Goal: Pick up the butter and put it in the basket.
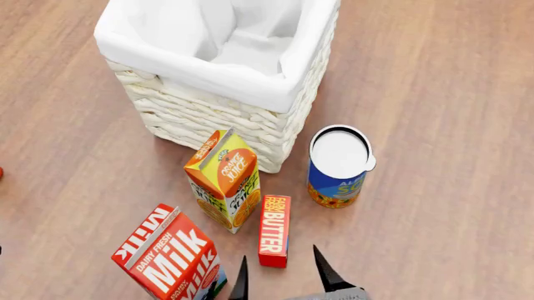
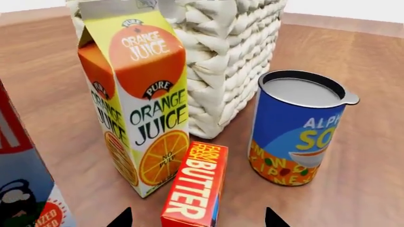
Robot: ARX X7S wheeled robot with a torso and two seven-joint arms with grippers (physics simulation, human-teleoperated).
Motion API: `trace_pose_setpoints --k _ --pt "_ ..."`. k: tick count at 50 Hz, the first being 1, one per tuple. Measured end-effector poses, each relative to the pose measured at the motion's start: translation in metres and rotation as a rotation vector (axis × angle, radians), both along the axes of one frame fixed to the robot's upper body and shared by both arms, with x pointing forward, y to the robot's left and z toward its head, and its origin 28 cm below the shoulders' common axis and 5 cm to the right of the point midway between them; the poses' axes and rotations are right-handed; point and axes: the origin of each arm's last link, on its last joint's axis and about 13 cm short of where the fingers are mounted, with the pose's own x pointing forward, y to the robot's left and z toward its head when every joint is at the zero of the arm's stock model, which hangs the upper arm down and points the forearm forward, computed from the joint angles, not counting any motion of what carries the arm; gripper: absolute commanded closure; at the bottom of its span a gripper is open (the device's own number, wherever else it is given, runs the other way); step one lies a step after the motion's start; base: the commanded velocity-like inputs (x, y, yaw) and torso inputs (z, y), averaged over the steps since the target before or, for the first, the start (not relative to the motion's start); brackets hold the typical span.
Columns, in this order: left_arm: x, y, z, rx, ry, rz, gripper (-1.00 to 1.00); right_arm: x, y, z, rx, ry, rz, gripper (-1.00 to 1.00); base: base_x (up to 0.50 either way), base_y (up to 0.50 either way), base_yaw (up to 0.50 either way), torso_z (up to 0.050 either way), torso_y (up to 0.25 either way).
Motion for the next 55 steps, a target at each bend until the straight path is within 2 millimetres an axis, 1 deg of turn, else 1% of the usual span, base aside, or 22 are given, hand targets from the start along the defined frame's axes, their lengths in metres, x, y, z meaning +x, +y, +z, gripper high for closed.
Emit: trace_pose_setpoints --k 19,39,55 --pt "-0.002 -0.001 0.001 -0.003 -0.001 -0.001 -1.0 0.015 0.0 -0.008 0.022 0.066 -0.008 -1.0 0.0 0.0 0.0 0.0 0.0" --pt "-0.005 -0.001 0.003 -0.009 -0.003 -0.002 -1.0 0.026 0.001 -0.007 0.002 0.09 0.003 -1.0 0.0 0.0 0.0 0.0 0.0" --pt "-0.008 0.0 0.005 -0.013 -0.007 -0.001 -1.0 0.03 0.002 -0.007 -0.006 0.104 0.004 -1.0 0.0 0.0 0.0 0.0 0.0"
